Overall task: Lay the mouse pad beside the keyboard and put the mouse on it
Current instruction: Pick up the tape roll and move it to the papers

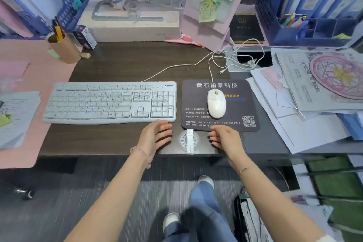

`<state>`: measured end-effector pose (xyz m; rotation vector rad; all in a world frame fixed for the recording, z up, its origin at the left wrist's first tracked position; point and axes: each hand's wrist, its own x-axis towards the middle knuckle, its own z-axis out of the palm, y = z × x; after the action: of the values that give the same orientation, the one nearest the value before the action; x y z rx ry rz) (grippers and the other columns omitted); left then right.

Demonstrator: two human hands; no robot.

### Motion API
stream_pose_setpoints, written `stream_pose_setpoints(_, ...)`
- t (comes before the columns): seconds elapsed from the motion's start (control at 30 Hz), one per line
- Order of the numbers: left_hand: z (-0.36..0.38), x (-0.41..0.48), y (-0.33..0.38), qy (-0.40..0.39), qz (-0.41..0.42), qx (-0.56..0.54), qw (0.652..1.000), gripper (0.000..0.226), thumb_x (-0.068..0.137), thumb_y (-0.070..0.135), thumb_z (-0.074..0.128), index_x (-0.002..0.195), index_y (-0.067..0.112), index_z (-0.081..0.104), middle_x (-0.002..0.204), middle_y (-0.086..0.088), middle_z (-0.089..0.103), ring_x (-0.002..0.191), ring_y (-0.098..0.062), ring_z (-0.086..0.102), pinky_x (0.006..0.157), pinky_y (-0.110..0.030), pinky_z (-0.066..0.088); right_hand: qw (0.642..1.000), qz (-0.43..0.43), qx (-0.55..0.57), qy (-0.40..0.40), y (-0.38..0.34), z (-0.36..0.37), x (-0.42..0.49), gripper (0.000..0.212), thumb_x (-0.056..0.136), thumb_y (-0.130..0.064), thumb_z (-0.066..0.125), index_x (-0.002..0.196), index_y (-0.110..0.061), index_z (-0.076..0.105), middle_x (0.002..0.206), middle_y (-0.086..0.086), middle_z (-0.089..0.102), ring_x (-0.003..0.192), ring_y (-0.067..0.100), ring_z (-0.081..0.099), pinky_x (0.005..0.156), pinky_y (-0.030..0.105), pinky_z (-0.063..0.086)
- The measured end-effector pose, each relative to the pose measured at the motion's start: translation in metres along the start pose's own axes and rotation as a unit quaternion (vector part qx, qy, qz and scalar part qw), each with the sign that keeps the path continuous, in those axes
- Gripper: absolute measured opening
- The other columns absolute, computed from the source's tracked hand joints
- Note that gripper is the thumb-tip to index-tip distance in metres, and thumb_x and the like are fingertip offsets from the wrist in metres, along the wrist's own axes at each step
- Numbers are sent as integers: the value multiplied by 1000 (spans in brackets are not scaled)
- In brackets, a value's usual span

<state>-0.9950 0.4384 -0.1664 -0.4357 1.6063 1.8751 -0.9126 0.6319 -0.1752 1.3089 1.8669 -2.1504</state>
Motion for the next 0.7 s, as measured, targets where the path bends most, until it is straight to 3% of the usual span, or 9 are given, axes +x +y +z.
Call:
stream_pose_setpoints(0.13, -20, -17, -21, -42, -52, -4, 998, 42, 98, 35, 29, 119, 9, 54, 129, -11, 57, 116, -25, 55, 99, -38, 43, 997, -2, -83, -1, 29, 21, -27, 14, 84, -19, 57, 79, -10, 67, 83, 6, 65, 70, 25, 59, 74, 32, 54)
stream_pose_setpoints(0.2, -21, -23, -27, -52, -72, -11, 996, 45, 97, 38, 28, 122, 10, 52, 132, -11, 56, 118, -24, 53, 103, -39, 41, 989, -19, -148, 10, 34, 30, -34, 18, 79, -26, 61, 88, -12, 68, 89, 2, 68, 88, 29, 64, 88, 42, 53)
stream_pose_setpoints(0.33, -20, -26, -30, -51, -82, -2, 995, 45, 97, 39, 28, 123, 10, 52, 136, -11, 53, 122, -23, 50, 106, -41, 39, 959, -45, -273, 56, 33, 47, -39, 32, 77, -40, 65, 96, -15, 59, 91, -2, 62, 88, 18, 58, 77, 32, 46)
stream_pose_setpoints(0.5, -18, -25, -30, -54, -88, -1, 995, 47, 97, 39, 29, 127, 9, 49, 136, -10, 53, 124, -22, 50, 103, -40, 41, 916, -61, -383, 103, 27, 66, -34, 57, 68, -51, 67, 100, -5, 54, 104, 11, 60, 95, 32, 60, 70, 34, 41)
stream_pose_setpoints(0.63, -11, -22, -28, -49, -87, 9, 995, 46, 98, 35, 31, 129, 6, 48, 132, -10, 54, 124, -24, 50, 101, -39, 43, 902, -69, -416, 94, 26, 71, -33, 44, 76, -36, 63, 104, -3, 54, 112, 15, 55, 100, 37, 58, 72, 34, 39)
stream_pose_setpoints(0.7, -5, -21, -28, -24, -61, 45, 997, 38, 96, 26, 38, 125, 4, 51, 128, -12, 56, 117, -25, 54, 97, -36, 46, 908, -69, -402, 92, 24, 69, -34, 35, 76, -33, 63, 96, -4, 58, 110, 15, 60, 98, 36, 59, 74, 35, 43)
